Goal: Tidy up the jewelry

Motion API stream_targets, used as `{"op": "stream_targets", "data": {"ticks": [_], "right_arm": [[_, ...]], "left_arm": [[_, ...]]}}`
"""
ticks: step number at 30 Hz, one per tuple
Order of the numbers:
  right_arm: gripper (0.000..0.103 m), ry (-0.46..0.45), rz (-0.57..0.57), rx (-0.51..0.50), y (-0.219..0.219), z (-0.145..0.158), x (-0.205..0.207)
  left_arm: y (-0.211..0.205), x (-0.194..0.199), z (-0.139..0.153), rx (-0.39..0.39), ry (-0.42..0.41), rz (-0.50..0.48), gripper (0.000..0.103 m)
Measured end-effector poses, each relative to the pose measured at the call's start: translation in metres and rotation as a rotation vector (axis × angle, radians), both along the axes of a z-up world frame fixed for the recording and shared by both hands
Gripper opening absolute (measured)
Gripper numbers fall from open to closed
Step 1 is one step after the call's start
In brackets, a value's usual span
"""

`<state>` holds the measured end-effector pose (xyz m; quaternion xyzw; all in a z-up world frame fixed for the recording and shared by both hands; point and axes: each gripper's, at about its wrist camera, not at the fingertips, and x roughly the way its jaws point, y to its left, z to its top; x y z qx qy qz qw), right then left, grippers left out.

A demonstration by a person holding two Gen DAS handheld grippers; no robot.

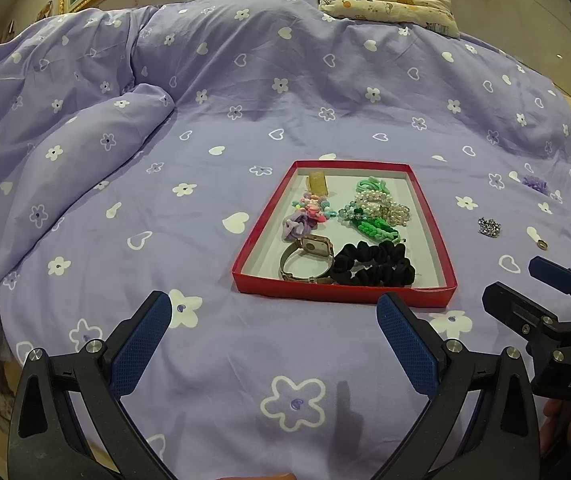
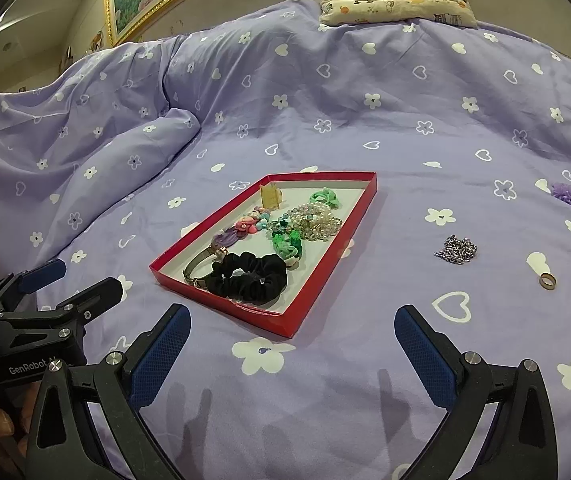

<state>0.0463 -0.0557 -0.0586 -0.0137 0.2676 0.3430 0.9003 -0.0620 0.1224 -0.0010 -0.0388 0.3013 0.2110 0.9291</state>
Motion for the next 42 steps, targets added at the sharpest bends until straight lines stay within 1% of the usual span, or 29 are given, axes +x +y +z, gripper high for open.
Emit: {"op": "stream_targets", "data": {"ticks": [13,22,42], "right_arm": [[0.103,-0.004,0.0,-0.001,0.0004,0.0013,-0.0014],[0.103,-0.007,0.001,-0.001,0.0009,0.0023,-0.0029],[0.103,-0.008,0.002,0.001,0.0013,0.0043,-0.0044]], "left_arm": [[0.0003,-0.0001,-0.0002,-0.001,0.001,0.0,0.103],[0.0018,0.0005,-0.0033,-0.019,0.006,-0.004,0.103],[-0.0016,-0.0016,-0.0038,-0.011,-0.004,0.004,0.103]]}}
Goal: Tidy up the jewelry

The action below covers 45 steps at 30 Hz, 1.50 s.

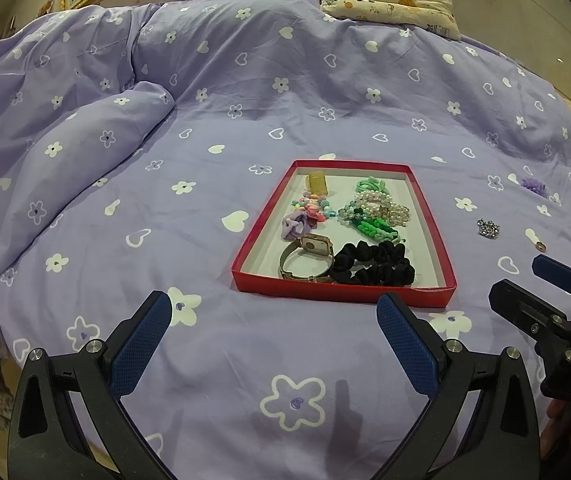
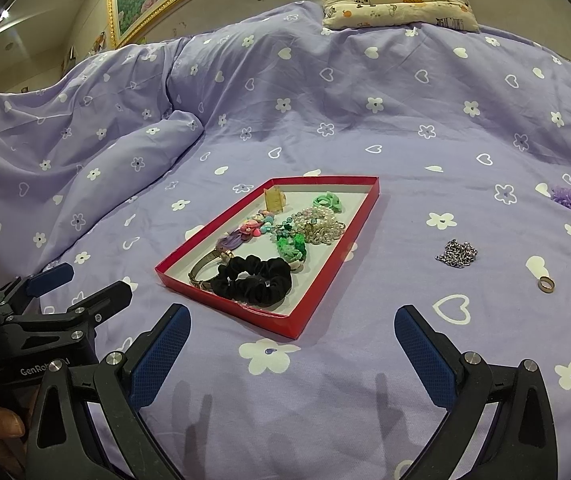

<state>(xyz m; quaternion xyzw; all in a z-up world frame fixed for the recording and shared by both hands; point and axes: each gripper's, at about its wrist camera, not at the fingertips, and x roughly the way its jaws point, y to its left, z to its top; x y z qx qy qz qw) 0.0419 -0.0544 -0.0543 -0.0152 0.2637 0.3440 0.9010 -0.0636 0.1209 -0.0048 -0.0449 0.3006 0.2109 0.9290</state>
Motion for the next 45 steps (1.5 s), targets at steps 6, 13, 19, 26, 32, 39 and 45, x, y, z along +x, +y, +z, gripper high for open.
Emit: {"op": "stream_targets", "data": {"ticks": [6,13,19,26,32,39,45], "right_arm": [[0.103,-0.003,0.002,0.0,0.0012,0.0031,-0.0029],[0.103,0.0,0.004,0.0,0.0019,0.004,-0.0033],[0.103,0.0,0.005,0.0,0.0019,0.0039,-0.0033],[0.103,0.0,0.004,0.0,0.0026,0.0042,-0.004],[0.103,0.0,0.003,0.001,0.0023,0.0037,-0.0038],[0.103,0.002,0.005,-0.001,0.0038,0.0048,-0.0041],[0.103,0.001,0.006,0.0,0.0047,0.005,-0.005]], "left_arm": [[-0.0002,-0.0004,0.0005,0.0,0.0,0.0,0.103],[-0.0003,-0.0005,0.0003,0.0,0.0,0.0,0.103],[-0.0014,-0.0005,0.0003,0.001,0.001,0.001,0.103],[-0.0012,-0.0005,0.0005,-0.003,0.0,0.0,0.103],[-0.0013,-0.0005,0.0,-0.002,0.001,0.0,0.103],[-0.0007,-0.0003,0.0006,-0.002,-0.001,0.0,0.103],[-0.0004,0.0007,-0.0007,-0.002,0.0,-0.003,0.103]]}}
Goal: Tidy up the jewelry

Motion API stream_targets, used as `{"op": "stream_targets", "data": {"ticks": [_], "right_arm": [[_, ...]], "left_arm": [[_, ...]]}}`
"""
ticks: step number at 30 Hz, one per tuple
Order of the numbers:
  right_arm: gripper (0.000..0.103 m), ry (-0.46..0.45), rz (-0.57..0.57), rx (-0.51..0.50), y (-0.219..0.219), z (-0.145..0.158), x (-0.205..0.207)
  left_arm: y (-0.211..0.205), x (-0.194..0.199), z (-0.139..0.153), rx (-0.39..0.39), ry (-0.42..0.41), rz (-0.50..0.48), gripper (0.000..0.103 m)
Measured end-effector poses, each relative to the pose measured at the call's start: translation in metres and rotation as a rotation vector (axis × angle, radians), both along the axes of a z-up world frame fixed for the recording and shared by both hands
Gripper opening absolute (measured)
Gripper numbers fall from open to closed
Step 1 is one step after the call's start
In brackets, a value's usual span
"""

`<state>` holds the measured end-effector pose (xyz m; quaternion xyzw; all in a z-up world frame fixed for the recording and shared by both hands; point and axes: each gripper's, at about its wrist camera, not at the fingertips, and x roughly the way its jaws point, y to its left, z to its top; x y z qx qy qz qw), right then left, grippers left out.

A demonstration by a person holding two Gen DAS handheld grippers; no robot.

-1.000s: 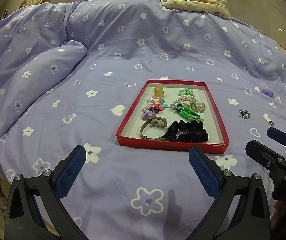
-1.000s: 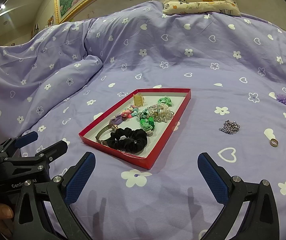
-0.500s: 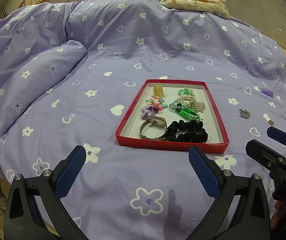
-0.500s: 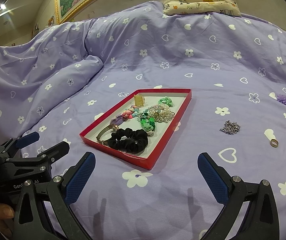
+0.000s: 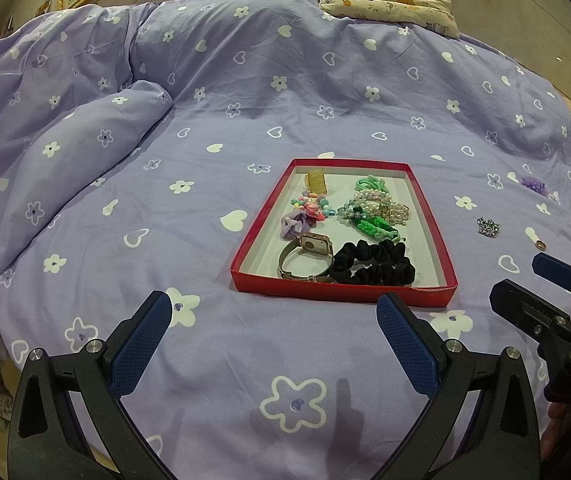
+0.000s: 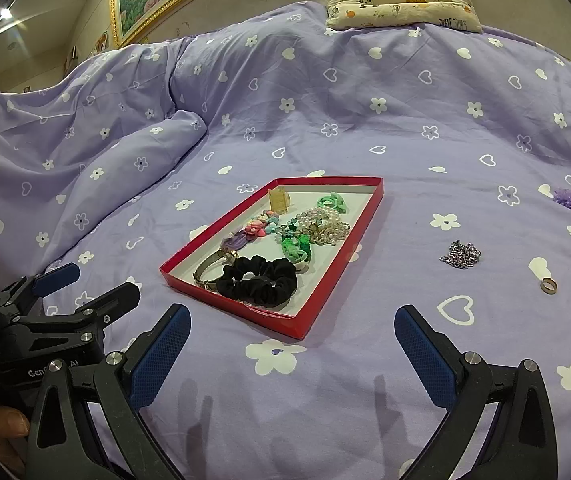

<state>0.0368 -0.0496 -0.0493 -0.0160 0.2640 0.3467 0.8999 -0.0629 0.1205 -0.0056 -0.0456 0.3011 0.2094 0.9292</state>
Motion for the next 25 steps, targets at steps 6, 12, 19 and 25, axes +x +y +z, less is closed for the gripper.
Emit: {"op": "stream_targets", "data": {"ticks": [6,12,19,25], "right_arm": [[0.103,-0.001,0.003,-0.001,0.0014,0.0003,-0.0006],[0.103,-0.002,0.003,-0.001,0.0021,0.0009,-0.0008],[0.103,0.002,0.003,0.0,0.0019,0.0,0.0003],[0.103,0.003,0.006,0.0,0.003,-0.0009,0.001]], "left_arm": [[0.0006,0.0002,0.0001,0.001,0.0,0.0,0.103],[0.0006,0.0002,0.0004,0.0,0.001,0.0,0.103],[0.0016,0.0017,-0.0007,-0.005,0.002,-0.003,0.103],[0.0018,0.0049,-0.004,-0.016,0.01,-0.006,0.103]]}}
